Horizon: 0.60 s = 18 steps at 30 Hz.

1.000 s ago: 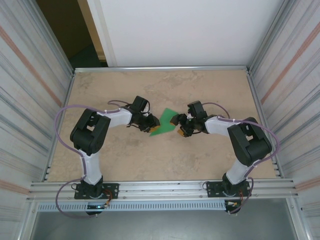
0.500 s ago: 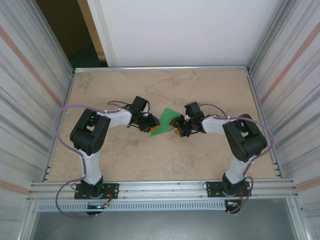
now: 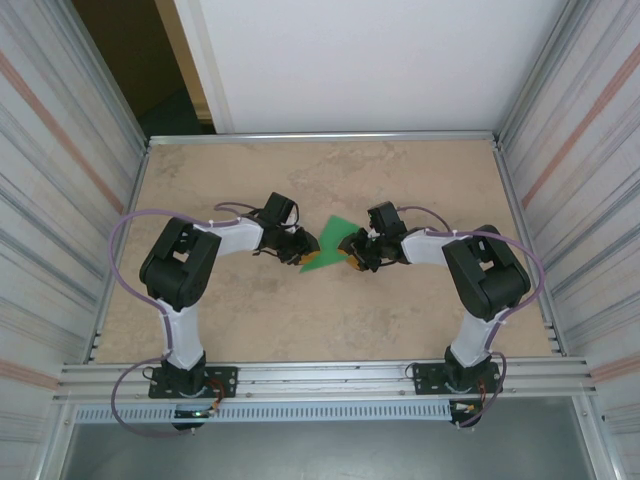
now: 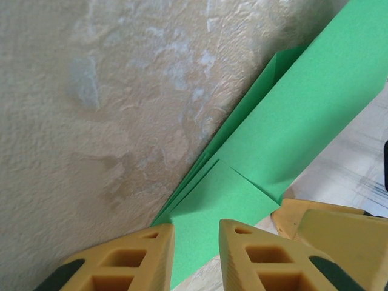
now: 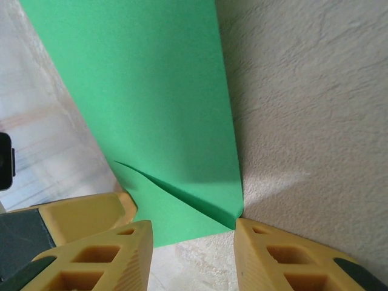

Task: Fold a paper plane with a square sheet of paper (pick it up from the middle)
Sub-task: Fold the wing for the fifth time at the center of the table.

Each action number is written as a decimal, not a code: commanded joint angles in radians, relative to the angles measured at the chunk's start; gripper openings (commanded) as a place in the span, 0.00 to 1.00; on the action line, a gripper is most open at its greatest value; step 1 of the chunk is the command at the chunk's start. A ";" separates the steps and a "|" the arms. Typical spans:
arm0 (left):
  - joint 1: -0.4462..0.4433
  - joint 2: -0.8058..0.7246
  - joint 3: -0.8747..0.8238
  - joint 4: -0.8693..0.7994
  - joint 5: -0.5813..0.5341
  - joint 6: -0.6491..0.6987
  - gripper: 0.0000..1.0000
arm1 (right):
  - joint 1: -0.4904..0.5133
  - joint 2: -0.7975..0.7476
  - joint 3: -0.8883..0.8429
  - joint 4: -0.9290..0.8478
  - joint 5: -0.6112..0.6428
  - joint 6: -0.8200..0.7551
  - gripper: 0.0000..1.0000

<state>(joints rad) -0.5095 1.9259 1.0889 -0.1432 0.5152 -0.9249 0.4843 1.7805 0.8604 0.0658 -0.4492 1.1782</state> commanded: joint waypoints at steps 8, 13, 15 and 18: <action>0.008 0.011 -0.038 -0.059 -0.027 -0.012 0.27 | -0.003 -0.005 0.001 0.025 0.030 0.015 0.38; 0.010 0.009 -0.044 -0.051 -0.026 -0.023 0.27 | -0.004 -0.010 -0.019 0.031 0.046 0.034 0.37; 0.012 0.009 -0.046 -0.047 -0.024 -0.028 0.27 | -0.001 -0.015 -0.034 0.044 0.050 0.048 0.36; 0.014 0.007 -0.051 -0.032 -0.016 -0.046 0.27 | 0.009 -0.036 -0.058 0.046 0.068 0.064 0.35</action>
<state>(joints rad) -0.5037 1.9244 1.0767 -0.1207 0.5282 -0.9443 0.4843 1.7779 0.8341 0.1154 -0.4160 1.2045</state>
